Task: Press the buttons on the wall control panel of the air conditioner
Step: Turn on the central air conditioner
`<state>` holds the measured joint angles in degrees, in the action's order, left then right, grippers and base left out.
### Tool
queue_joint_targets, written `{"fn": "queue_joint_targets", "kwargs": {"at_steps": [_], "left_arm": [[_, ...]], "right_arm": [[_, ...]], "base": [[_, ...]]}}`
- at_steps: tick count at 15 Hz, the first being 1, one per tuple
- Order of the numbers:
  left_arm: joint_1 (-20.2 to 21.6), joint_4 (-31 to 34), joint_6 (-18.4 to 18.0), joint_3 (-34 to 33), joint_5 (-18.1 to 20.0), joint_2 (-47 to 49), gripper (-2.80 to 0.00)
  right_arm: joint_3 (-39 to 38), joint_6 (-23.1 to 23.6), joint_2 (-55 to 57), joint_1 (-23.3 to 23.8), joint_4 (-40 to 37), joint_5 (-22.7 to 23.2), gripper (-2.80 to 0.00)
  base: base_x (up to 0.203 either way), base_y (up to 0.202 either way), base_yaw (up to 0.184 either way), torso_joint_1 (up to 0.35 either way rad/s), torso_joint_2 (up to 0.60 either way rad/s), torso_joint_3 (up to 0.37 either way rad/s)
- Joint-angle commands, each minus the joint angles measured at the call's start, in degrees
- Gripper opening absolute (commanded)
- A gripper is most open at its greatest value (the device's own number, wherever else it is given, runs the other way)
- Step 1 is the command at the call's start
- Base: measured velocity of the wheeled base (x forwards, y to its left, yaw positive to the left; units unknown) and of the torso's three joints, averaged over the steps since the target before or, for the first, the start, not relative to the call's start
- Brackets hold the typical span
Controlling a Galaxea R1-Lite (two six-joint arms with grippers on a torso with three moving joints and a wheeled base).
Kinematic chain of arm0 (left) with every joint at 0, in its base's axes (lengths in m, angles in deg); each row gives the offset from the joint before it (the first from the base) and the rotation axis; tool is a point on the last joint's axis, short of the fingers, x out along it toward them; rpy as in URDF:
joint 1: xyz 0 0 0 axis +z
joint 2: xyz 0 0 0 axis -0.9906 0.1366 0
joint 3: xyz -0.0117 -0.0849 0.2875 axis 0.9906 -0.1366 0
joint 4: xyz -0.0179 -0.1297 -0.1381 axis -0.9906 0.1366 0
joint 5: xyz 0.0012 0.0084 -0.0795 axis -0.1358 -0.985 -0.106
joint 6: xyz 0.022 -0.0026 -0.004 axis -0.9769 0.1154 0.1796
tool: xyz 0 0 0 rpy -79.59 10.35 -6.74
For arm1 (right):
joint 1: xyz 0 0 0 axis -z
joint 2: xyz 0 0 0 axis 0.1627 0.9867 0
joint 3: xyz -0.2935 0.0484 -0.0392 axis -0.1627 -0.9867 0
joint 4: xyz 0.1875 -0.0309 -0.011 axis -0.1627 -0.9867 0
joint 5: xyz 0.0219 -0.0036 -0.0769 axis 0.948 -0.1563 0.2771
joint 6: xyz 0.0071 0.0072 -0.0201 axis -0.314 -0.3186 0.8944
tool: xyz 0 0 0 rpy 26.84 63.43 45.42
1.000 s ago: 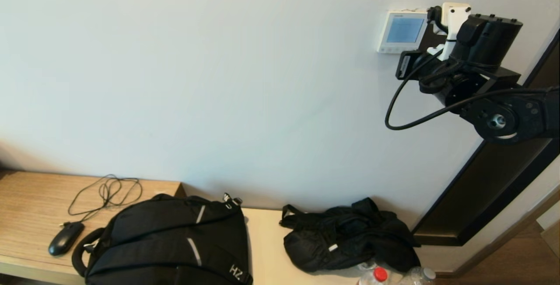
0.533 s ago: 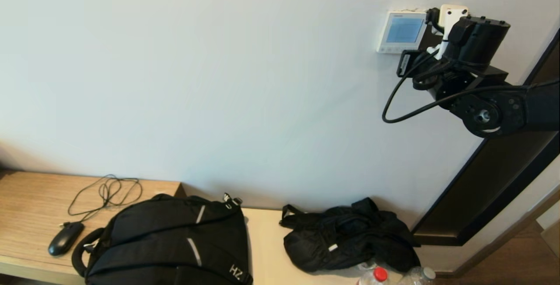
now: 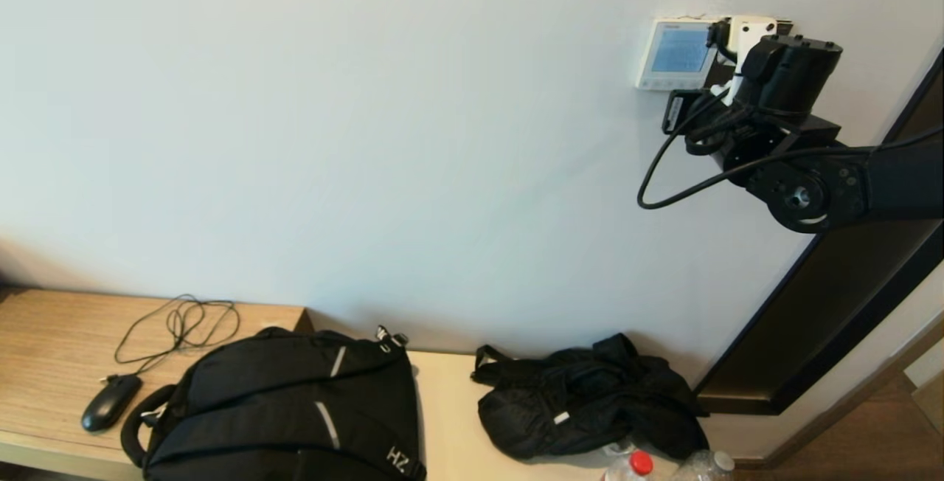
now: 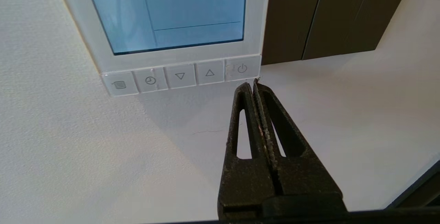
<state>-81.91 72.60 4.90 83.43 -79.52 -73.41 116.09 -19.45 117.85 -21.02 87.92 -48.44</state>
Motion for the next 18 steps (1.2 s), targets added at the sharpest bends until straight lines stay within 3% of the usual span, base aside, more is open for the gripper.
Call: {"fn": "queue_joint_targets", "kwargs": {"at_steps": [1, 18], "left_arm": [[0.02, 0.01, 0.03, 0.0, 0.01, 0.0, -2.8], [0.02, -0.03, 0.03, 0.0, 0.01, 0.0, -2.8]], "right_arm": [[0.75, 0.02, 0.19, -0.12, -0.02, -0.15, -2.8], [3.45, 0.02, 2.24, 1.18, -0.07, -0.07, -2.8]], "base": [[0.0, 0.0, 0.0, 0.0, 0.0, 0.0], [0.0, 0.0, 0.0, 0.0, 0.0, 0.0]]}}
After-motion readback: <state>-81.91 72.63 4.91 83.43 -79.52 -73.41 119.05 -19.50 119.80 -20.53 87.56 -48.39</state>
